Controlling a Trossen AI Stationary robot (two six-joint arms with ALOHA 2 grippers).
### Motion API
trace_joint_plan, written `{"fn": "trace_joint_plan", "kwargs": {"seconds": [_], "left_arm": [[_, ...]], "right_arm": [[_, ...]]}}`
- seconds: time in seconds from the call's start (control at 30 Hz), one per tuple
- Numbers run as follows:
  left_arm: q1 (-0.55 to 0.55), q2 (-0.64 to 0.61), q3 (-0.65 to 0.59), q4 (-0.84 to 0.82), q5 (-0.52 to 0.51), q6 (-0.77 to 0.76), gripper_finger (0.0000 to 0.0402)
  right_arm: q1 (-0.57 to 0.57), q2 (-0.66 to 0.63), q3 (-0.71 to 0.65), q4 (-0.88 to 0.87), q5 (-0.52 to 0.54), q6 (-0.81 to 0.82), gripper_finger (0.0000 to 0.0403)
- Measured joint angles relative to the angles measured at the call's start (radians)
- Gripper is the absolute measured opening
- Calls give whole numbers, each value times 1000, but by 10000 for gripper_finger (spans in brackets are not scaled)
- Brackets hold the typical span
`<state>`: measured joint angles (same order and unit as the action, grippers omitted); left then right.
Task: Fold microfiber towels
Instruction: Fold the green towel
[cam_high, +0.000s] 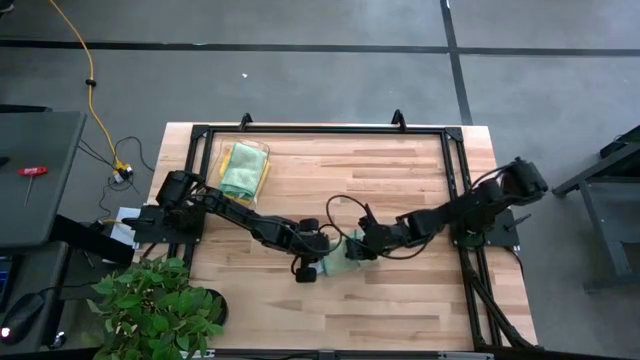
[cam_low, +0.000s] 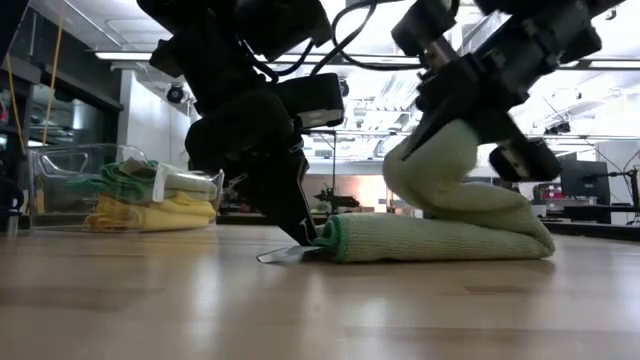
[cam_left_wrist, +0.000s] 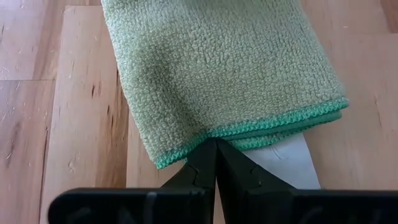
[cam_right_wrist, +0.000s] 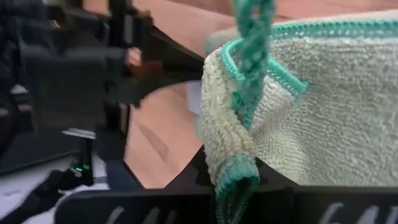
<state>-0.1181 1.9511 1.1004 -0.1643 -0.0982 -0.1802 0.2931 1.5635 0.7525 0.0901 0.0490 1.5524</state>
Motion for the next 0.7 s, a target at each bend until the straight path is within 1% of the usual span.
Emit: {"fn": "trace_joint_plan", "kwargs": {"seconds": [0.07, 0.33, 0.47, 0.57, 0.7], "left_arm": [[0, 0, 0, 1, 0, -1, 0], [0, 0, 0, 3, -2, -3, 0], [0, -1, 0, 4, -3, -3, 0], [0, -1, 0, 4, -3, -10, 0], [0, -1, 0, 4, -3, -18, 0]], "right_arm": [[-7, 18, 0, 37, -1, 12, 0], [-15, 36, 0, 55, -27, 17, 0], [-21, 36, 0, 90, -36, -13, 2], [-26, 36, 0, 137, -39, -38, 24], [-32, 35, 0, 187, -54, -87, 85]]}}
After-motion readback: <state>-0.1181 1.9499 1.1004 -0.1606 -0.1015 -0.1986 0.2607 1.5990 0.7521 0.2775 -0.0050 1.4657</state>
